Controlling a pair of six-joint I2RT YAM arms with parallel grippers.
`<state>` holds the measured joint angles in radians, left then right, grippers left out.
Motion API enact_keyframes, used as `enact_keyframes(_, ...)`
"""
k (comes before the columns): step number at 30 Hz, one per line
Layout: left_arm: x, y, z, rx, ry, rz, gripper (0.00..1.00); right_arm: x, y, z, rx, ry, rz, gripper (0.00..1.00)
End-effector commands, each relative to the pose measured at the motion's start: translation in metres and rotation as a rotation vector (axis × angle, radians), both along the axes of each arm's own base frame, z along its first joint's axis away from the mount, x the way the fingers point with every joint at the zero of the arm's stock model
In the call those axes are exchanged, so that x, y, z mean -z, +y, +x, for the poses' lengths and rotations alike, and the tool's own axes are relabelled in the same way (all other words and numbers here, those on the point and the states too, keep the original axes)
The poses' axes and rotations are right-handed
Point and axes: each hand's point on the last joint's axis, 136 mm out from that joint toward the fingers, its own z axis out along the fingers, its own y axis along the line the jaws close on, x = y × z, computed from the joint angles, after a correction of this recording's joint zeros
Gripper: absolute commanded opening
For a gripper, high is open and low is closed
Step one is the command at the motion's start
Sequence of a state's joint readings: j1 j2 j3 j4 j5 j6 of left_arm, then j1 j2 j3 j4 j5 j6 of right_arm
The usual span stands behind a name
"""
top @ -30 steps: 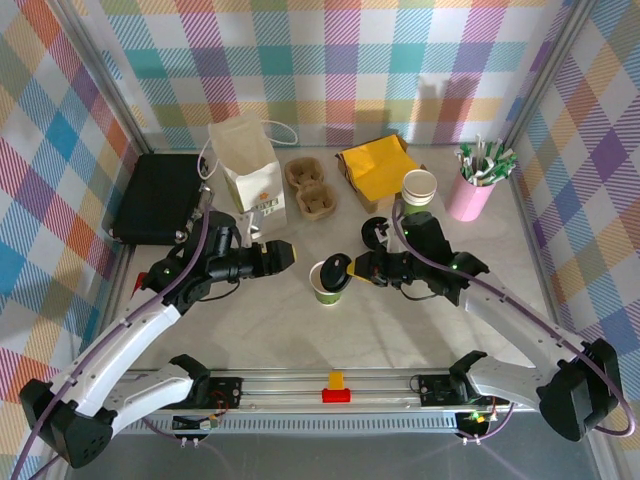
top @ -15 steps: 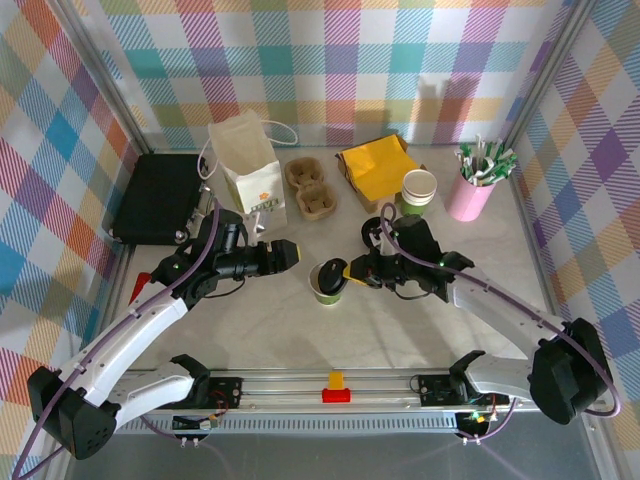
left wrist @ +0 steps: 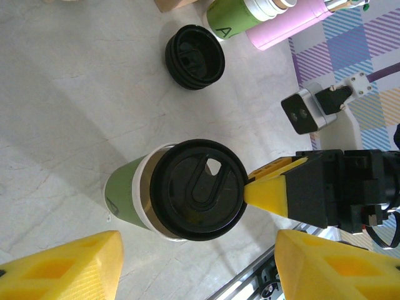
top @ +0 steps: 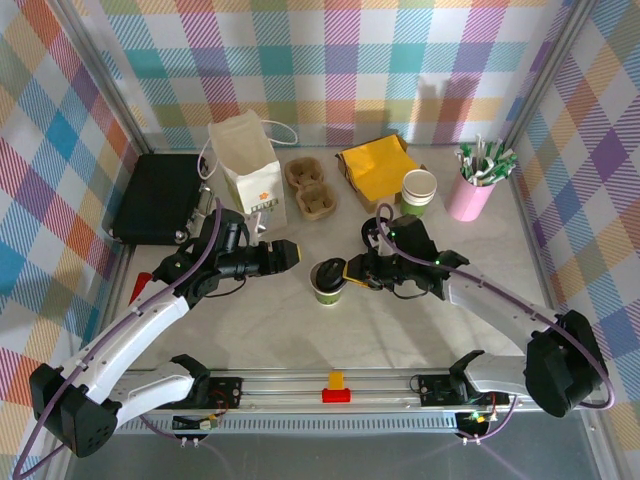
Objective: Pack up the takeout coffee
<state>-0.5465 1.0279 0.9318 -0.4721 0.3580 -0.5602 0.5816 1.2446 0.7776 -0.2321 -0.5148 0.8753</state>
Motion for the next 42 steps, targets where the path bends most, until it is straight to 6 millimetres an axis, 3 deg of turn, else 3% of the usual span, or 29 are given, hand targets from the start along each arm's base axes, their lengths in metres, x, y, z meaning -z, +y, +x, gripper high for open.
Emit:
enact_keyframes(1, -0.007, 0.001, -0.001, 0.003, -0.014, 0.001, 0.64, 0.01, -0.003, 0.001, 0.0, 0.009, -0.019, 0.26)
enact_keyframes(15, -0.003, 0.003, -0.001, -0.006, -0.002, 0.016, 0.63, 0.021, 0.001, 0.004, -0.012, 0.032, -0.027, 0.31)
enact_keyframes(21, 0.004, 0.004, 0.0, -0.004, 0.013, 0.042, 0.64, 0.017, 0.002, 0.003, -0.029, 0.023, -0.023, 0.35)
enact_keyframes(25, 0.009, 0.002, 0.001, 0.01, 0.022, 0.052, 0.69, 0.011, -0.002, 0.001, -0.046, -0.004, -0.052, 0.39)
enact_keyframes(33, 0.026, -0.01, 0.009, 0.061, 0.048, 0.095, 0.78, -0.003, -0.014, 0.002, -0.047, -0.103, -0.108, 0.46)
enact_keyframes(42, 0.052, -0.038, 0.026, 0.114, 0.082, 0.142, 0.77, -0.006, -0.01, 0.014, -0.038, -0.16, -0.108, 0.51)
